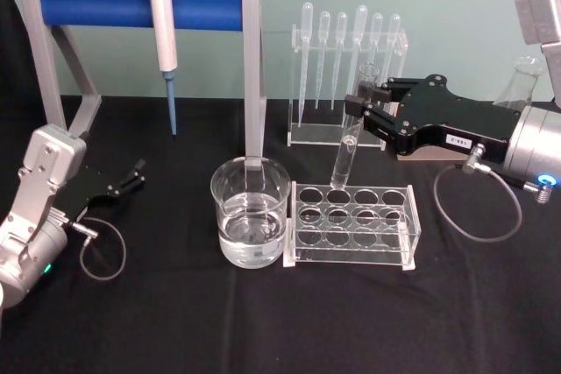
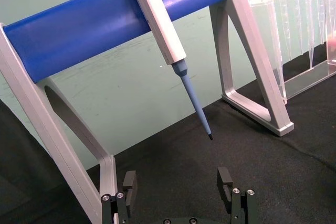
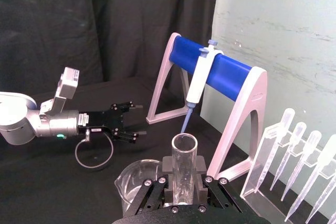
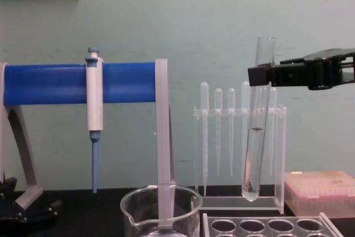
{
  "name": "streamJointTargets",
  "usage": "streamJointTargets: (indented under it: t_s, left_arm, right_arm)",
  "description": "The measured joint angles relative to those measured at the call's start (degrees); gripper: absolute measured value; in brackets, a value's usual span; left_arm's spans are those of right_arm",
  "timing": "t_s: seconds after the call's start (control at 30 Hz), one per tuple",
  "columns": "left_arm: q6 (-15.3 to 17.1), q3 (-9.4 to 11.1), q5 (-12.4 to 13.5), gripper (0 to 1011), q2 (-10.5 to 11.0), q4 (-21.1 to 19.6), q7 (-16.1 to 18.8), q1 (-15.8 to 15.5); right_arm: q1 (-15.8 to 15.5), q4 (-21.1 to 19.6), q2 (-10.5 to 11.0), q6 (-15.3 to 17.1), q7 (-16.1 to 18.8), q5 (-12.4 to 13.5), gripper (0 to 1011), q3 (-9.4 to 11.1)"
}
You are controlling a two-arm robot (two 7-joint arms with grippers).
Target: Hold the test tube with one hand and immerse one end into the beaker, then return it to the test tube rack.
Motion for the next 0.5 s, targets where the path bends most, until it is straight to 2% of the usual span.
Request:
streamJointTargets:
  t_s: [0.5]
  left_arm:
    - [0.0, 0.0, 0.0, 1000, 0.0, 0.0, 0.0, 0.0]
  right_arm:
    - [0.0, 0.0, 0.0, 0.0, 0.0, 0.0, 241, 0.0]
